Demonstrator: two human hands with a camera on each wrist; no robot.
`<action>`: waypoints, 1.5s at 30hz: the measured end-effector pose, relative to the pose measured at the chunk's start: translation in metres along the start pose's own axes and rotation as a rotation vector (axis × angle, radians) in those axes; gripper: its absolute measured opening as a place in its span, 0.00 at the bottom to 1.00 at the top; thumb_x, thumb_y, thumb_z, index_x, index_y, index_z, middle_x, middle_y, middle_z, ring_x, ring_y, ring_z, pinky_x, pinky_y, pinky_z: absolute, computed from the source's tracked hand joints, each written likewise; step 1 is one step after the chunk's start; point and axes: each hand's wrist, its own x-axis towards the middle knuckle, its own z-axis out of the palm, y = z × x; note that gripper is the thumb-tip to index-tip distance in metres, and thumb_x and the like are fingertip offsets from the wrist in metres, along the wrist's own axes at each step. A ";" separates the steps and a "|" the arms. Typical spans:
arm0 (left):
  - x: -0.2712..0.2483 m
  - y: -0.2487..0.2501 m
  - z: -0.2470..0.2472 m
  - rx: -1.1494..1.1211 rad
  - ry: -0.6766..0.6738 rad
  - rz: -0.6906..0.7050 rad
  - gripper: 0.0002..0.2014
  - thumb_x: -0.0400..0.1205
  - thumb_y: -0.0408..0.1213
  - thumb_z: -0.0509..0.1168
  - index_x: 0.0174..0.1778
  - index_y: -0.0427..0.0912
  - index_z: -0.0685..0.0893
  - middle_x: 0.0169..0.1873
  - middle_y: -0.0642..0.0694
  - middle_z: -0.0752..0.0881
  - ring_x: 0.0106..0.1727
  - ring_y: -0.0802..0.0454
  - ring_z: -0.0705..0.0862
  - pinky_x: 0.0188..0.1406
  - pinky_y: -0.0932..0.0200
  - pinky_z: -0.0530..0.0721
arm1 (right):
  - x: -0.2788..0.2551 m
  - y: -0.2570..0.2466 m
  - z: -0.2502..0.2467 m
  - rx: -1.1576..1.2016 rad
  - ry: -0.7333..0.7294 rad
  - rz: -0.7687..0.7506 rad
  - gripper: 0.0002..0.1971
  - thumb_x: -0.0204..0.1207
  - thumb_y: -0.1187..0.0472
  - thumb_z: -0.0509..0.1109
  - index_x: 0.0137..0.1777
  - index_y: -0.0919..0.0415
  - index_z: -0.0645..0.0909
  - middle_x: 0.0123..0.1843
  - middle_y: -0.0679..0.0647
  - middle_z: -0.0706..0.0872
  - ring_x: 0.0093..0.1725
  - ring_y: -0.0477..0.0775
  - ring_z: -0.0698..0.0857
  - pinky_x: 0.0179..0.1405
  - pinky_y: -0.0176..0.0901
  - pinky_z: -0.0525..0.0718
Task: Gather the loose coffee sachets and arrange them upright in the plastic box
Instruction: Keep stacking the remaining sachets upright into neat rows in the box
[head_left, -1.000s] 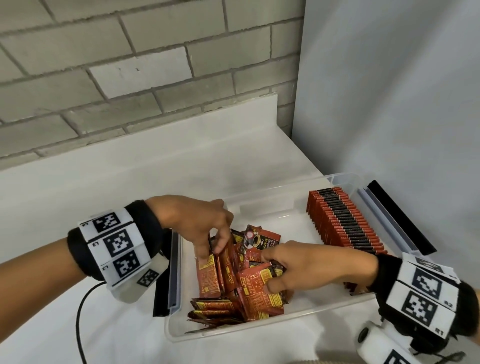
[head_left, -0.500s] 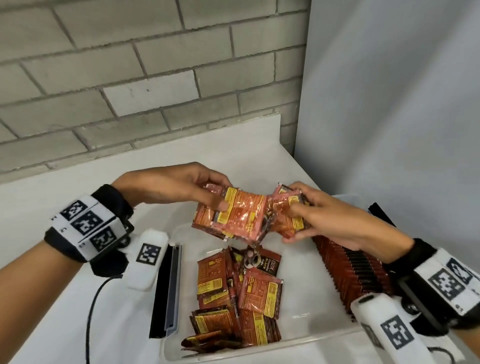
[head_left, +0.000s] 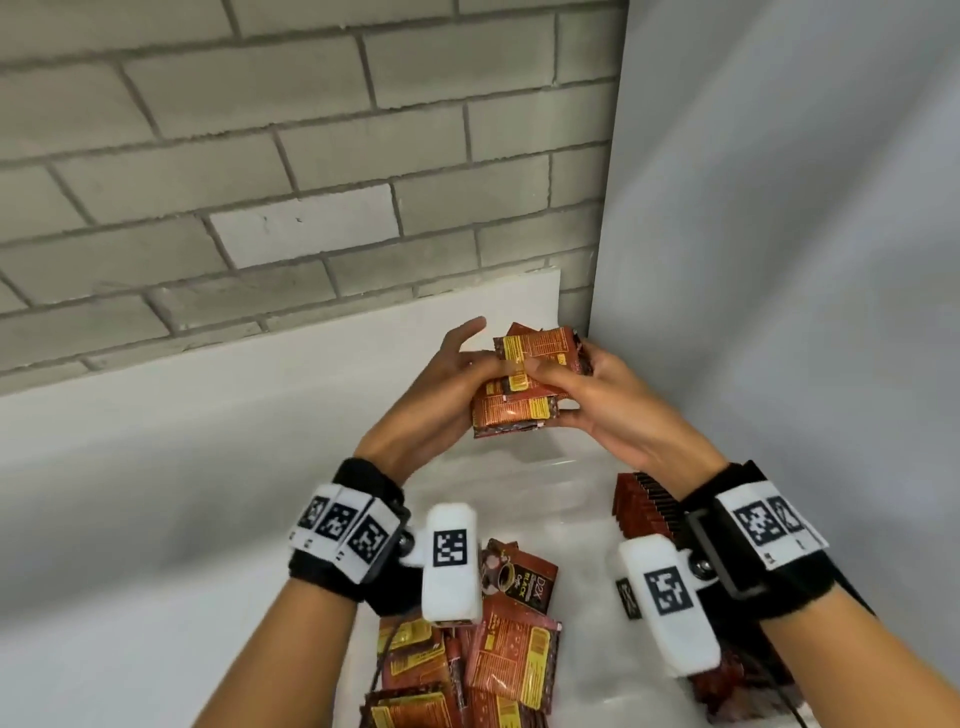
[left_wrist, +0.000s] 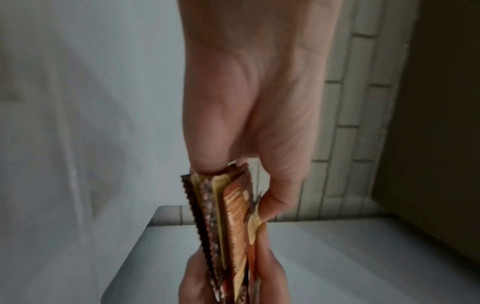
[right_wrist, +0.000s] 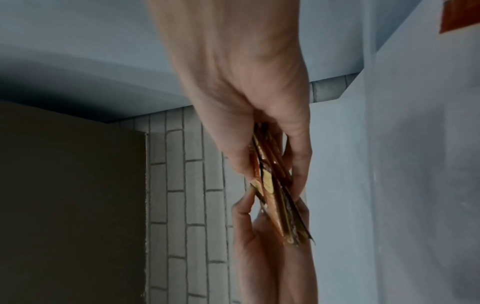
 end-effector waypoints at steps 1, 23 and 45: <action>0.002 -0.004 0.001 -0.124 0.022 -0.015 0.33 0.80 0.28 0.67 0.79 0.44 0.62 0.60 0.34 0.83 0.51 0.47 0.88 0.43 0.55 0.88 | 0.002 0.001 -0.001 0.013 0.018 -0.020 0.15 0.78 0.63 0.71 0.64 0.58 0.75 0.57 0.56 0.88 0.54 0.52 0.89 0.49 0.52 0.89; 0.004 -0.031 0.004 -0.438 -0.209 -0.027 0.16 0.81 0.39 0.63 0.64 0.50 0.84 0.62 0.34 0.86 0.61 0.31 0.85 0.58 0.35 0.84 | 0.016 0.032 -0.011 -0.253 0.229 -0.149 0.25 0.70 0.49 0.77 0.63 0.52 0.72 0.53 0.46 0.83 0.57 0.50 0.85 0.56 0.46 0.86; 0.011 -0.033 0.001 -0.433 0.021 0.187 0.13 0.75 0.31 0.67 0.52 0.49 0.90 0.53 0.42 0.91 0.57 0.44 0.88 0.52 0.50 0.89 | 0.019 0.029 -0.011 0.284 0.167 0.071 0.13 0.74 0.69 0.73 0.56 0.63 0.78 0.45 0.55 0.92 0.44 0.51 0.91 0.52 0.47 0.87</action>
